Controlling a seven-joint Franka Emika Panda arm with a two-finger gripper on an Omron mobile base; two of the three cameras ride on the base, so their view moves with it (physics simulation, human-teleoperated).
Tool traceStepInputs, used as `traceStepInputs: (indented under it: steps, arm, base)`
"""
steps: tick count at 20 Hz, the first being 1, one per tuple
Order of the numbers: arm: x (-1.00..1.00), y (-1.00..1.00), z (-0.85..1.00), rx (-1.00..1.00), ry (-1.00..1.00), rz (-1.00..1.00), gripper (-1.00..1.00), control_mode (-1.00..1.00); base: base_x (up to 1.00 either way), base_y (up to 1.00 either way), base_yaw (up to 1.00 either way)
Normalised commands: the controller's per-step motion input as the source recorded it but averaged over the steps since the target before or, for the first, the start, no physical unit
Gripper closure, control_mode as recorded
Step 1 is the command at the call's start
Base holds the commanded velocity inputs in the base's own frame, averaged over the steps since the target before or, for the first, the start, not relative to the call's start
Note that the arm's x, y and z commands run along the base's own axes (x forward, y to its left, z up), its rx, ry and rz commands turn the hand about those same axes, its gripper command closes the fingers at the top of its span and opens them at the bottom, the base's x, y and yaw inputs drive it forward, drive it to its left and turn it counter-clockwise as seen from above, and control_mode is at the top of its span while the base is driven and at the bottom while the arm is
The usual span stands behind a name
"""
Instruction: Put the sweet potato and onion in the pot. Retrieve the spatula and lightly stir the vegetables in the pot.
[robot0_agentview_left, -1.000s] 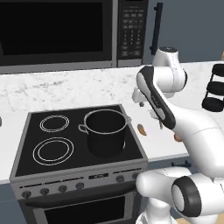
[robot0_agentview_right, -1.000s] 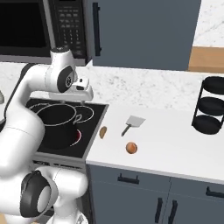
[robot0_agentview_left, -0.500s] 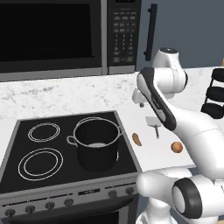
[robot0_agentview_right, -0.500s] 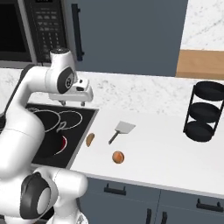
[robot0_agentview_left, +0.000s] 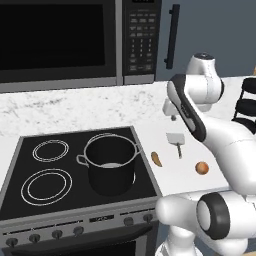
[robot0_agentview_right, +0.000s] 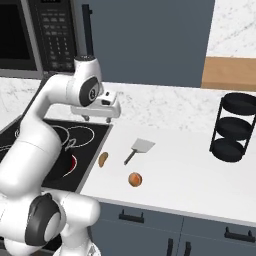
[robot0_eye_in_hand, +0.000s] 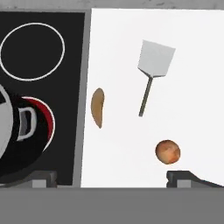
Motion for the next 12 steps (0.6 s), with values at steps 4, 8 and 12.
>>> traceStepInputs:
  steps: [4,8,12]
  arm:
    - [0.00,-0.85,-0.22,0.00,0.05,-0.15,-1.00,-1.00]
    - [0.00,-0.80,-0.37,0.00,0.12,-0.16,-1.00,-1.00]
    - [0.00,-0.63,-0.52,0.00,0.21,-0.16,-1.00,-1.00]
  base:
    - [0.00,0.00,0.00]
    - [0.00,0.00,0.00]
    - [0.00,0.00,0.00]
